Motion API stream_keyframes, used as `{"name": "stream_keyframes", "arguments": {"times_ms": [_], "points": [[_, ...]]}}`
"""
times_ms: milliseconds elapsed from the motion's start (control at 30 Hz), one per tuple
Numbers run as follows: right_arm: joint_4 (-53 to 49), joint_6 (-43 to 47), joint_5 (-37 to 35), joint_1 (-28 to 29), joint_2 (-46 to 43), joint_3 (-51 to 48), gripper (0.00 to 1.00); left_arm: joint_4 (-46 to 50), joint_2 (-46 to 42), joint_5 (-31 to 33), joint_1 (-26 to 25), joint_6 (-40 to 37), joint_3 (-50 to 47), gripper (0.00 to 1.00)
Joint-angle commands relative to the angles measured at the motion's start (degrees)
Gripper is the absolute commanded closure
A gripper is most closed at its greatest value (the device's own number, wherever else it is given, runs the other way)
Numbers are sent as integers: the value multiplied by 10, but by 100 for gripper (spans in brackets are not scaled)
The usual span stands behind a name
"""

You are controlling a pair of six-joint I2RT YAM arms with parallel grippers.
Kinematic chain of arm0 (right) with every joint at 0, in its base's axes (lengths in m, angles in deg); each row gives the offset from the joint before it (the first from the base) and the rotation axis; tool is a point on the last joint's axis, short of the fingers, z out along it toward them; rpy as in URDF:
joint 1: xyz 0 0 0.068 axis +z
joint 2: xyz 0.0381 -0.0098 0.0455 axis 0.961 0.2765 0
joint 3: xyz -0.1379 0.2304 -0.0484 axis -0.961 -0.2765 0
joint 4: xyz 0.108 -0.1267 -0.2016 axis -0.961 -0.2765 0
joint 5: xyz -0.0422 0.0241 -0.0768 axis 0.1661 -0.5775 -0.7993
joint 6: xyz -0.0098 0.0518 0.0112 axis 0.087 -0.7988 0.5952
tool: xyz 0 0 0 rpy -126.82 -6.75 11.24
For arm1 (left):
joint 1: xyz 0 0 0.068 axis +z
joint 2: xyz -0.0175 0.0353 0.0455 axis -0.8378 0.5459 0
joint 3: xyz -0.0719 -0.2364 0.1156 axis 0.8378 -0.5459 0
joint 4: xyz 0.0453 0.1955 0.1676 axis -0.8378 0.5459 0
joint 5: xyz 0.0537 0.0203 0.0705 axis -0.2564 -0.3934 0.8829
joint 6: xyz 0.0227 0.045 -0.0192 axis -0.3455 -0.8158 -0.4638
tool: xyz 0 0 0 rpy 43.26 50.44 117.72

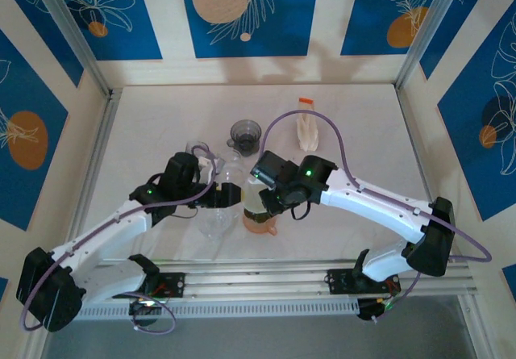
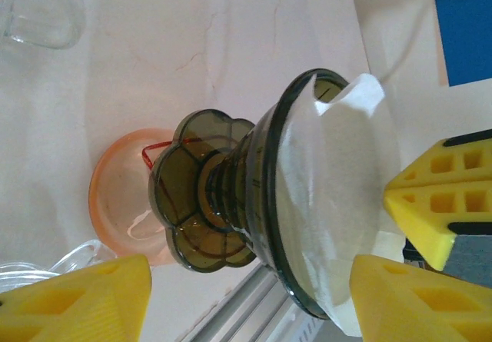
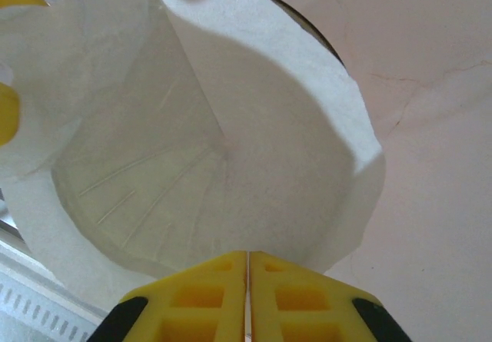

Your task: Place the coffee filter in the dripper

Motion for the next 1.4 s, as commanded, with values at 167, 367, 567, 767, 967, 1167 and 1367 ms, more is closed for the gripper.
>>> {"name": "stream_keyframes", "arguments": {"times_ms": [167, 367, 567, 767, 967, 1167, 1367], "points": [[-9, -1, -40, 5, -23, 46, 67, -9, -4, 2, -5, 3, -6, 36], [-19, 28, 0, -37, 19, 68, 42, 3, 4, 3, -5, -2, -8, 36], [-12, 49, 40, -54, 74, 68, 40, 5, -2, 7, -5, -1, -11, 36], [-5, 51, 49, -58, 99, 51, 39, 1, 2, 5, -5, 0, -14, 35], [4, 51, 54, -59, 115, 37, 39, -6, 8, 3, -5, 0, -16, 35], [14, 51, 52, -59, 127, 25, 39, -8, 9, 1, -5, 1, -16, 35], [26, 51, 44, -57, 137, 14, 40, -17, -2, 2, -5, 11, -17, 33]]}}
